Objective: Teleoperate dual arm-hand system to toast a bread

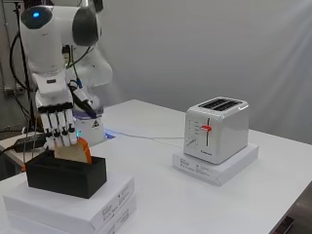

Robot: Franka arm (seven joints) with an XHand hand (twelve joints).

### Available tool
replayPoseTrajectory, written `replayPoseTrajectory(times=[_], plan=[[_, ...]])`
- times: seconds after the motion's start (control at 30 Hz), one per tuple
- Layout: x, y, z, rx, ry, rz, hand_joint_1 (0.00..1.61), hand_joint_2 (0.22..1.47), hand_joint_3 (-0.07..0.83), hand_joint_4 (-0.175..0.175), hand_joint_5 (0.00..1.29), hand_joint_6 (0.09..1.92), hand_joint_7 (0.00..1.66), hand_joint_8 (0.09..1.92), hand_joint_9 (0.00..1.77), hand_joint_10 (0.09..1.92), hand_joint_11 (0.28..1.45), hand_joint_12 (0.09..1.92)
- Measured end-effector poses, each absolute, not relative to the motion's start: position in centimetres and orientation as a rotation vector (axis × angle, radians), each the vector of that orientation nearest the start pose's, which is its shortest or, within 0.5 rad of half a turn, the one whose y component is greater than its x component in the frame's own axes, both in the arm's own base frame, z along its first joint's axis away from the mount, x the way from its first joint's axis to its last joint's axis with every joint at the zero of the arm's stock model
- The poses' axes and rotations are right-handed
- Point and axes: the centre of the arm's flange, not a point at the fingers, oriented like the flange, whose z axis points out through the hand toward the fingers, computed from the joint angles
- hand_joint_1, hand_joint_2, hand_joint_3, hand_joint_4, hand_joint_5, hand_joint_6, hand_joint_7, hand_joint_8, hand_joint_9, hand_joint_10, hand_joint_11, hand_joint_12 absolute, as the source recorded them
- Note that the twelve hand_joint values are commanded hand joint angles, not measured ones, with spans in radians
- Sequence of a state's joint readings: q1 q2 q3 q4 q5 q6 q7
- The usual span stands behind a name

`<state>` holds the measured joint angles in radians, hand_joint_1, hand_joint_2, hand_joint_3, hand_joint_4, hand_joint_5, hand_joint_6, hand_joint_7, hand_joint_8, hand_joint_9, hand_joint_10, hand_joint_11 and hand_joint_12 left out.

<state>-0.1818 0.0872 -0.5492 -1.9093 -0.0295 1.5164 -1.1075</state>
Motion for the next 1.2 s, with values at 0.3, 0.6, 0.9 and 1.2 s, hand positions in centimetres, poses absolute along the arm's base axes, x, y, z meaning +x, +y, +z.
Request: replayPoseTrajectory(times=[0.3, 0.6, 0.9, 1.2], plan=[[37.2, -36.9, 38.6, -2.665, -0.507, 0.466, 0.97, 1.11, 0.014, -0.113, 0.65, 0.80, 0.92, 0.50, 0.99, 0.46, 0.66, 0.09], [36.2, -36.7, 38.1, -2.694, -0.418, 0.347, 1.25, 1.12, 0.002, -0.175, 0.77, 1.23, 1.18, 0.72, 1.43, 0.09, 0.88, 0.09], [38.2, -29.9, 51.9, -2.850, -0.814, 0.016, 1.23, 1.16, 0.001, -0.159, 0.72, 1.30, 1.09, 0.89, 1.43, 0.09, 0.72, 0.45], [48.5, -16.6, 61.3, -2.647, -1.588, 0.051, 1.23, 1.17, -0.001, -0.166, 0.71, 1.29, 1.06, 0.95, 1.40, 0.09, 0.75, 0.29]])
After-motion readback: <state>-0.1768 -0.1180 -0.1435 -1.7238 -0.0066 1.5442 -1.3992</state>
